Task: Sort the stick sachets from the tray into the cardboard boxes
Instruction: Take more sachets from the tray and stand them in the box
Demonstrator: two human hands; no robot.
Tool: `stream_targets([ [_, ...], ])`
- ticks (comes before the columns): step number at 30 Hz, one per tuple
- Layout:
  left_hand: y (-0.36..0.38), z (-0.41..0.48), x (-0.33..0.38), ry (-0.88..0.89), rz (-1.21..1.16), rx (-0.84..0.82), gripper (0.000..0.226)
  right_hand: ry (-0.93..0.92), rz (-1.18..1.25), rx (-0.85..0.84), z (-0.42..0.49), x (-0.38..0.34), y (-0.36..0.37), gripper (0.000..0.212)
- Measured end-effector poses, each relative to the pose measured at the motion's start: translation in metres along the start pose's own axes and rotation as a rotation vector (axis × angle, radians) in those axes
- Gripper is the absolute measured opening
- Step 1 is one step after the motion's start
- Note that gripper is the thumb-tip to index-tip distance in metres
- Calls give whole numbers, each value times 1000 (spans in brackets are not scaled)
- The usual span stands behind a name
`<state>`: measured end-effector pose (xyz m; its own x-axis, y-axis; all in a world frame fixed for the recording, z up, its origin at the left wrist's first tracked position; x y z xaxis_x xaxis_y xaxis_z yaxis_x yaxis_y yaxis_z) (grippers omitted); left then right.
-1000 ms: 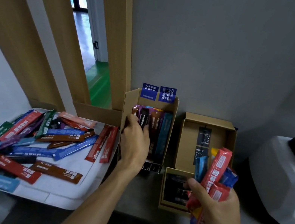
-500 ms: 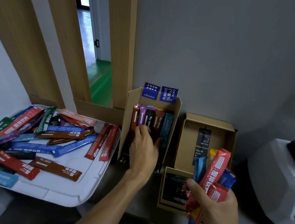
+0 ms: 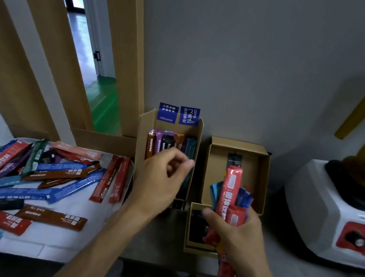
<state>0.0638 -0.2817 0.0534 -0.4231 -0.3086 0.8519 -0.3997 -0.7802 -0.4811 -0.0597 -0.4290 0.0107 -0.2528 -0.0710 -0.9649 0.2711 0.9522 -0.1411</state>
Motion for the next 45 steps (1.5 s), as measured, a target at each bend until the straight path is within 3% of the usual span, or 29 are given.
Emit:
stream_targets([
  [2, -4, -4, 35, 106, 21, -209, 19, -23, -83, -23, 2, -6, 9, 65],
  [4, -7, -2, 45, 87, 78, -338, 19, -40, -128, -49, 2, -11, 20, 67],
  [7, -26, 2, 36, 8, -32, -282, 6, -67, -70, -123, -1, -20, 37, 61],
  [10, -49, -1, 27, -73, -240, -188, 8, -92, 137, -151, -5, -23, 44, 54],
  [15, -69, -14, 24, -84, -369, -76, 9, -120, 411, -163, -4, -26, 47, 41],
  [21, -78, -24, 17, -154, -646, -47, 9, -105, 634, -225, 0, -25, 58, 55],
  [24, -86, -24, 17, -112, -620, -65, 12, -88, 742, -297, -1, -26, 66, 51],
  [27, -91, -26, 15, -71, -559, -144, 34, -51, 852, -320, -1, -23, 70, 45],
  [31, -94, -31, 6, -72, -450, -149, 47, -41, 705, -197, -2, -20, 66, 48],
  [35, -89, -37, -3, -164, -719, -78, 25, -85, 576, 5, -7, -15, 63, 49],
  [37, -89, -43, -1, -179, -801, -92, 28, -87, 507, 52, -10, -16, 62, 43],
  [41, -94, -46, 10, -110, -522, -150, 28, -87, 464, 59, -12, -17, 61, 42],
  [45, -100, -40, 5, -112, -359, -44, 8, -90, 451, -26, -14, -19, 67, 50],
])
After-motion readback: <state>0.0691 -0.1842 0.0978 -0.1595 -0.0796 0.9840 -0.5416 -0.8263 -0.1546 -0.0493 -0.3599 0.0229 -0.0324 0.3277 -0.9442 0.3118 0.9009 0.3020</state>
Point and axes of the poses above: each hand's wrist, its own z-axis towards the middle knuckle, its own y-axis out of the palm, x = y × z, the point moved 5 cm from there along z, towards the middle knuckle, and after that the axes turned 13 degrees about -x, right-handed, at the moved point
